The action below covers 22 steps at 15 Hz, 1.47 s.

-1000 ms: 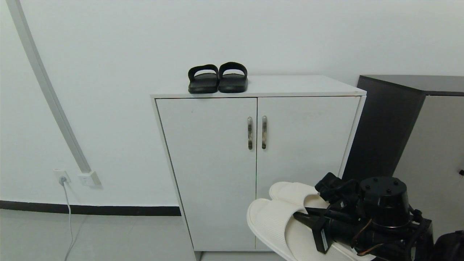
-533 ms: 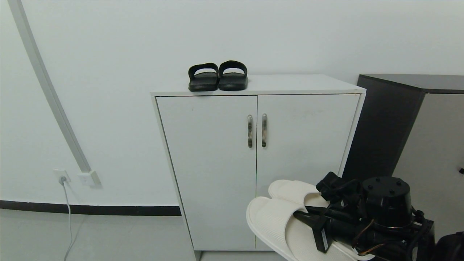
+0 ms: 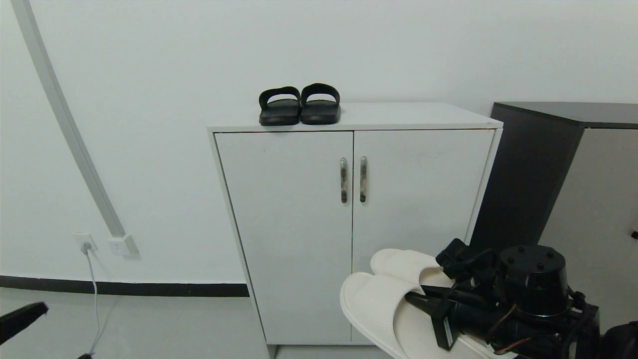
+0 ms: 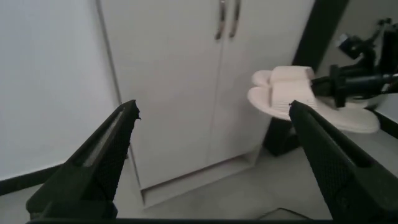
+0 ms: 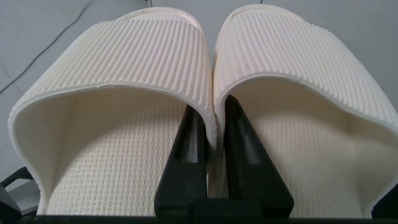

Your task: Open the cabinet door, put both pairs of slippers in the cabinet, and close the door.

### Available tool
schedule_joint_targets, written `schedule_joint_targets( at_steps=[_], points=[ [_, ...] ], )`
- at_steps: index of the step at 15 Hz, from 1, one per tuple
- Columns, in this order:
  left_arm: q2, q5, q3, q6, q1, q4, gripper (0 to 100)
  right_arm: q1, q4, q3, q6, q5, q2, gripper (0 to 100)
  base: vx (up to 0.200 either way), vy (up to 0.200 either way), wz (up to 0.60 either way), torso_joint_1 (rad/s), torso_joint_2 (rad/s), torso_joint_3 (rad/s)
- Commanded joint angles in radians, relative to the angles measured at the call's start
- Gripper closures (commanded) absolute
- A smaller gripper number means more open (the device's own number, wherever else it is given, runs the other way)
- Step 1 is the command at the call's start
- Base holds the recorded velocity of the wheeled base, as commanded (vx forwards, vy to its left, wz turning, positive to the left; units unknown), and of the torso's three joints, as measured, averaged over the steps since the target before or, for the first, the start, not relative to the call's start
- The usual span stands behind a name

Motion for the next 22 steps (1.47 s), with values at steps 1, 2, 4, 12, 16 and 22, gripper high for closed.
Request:
schedule_joint_targets(
  at_steps=[1, 2, 4, 12, 16, 22],
  points=[
    [0.294, -0.069, -0.105, -0.005, -0.065, -0.071, 0, 0.007, 0.0, -0.003, 0.0, 0.0, -0.006, 100, 0.0, 0.0, 0.0, 0.0, 0.0, 0.0],
    [0.345, -0.069, -0.114, -0.006, -0.096, -0.111, 0, 0.007, 0.0, -0.005, 0.0, 0.0, -0.006, 100, 0.0, 0.0, 0.0, 0.0, 0.0, 0.0],
    [0.429, -0.07, -0.143, -0.011, -0.159, -0.182, 0, 0.009, 0.0, -0.003, 0.0, 0.0, -0.006, 100, 0.0, 0.0, 0.0, 0.0, 0.0, 0.0],
    [0.986, -0.073, -0.464, -0.072, -0.39, -0.518, 0, 0.009, 0.0, 0.005, 0.0, 0.0, -0.006, 100, 0.0, 0.0, 0.0, 0.0, 0.0, 0.0],
    [1.209, -0.099, -0.653, -0.169, -0.445, -0.626, 0, 0.009, 0.0, 0.009, 0.001, 0.002, -0.006, 100, 0.0, 0.0, 0.0, 0.0, 0.0, 0.0],
    [1.379, -0.191, -0.861, -0.284, -0.458, -0.613, 0, 0.013, 0.0, 0.023, 0.006, 0.002, -0.014, 100, 0.0, 0.0, 0.0, 0.0, 0.0, 0.0]
  ],
)
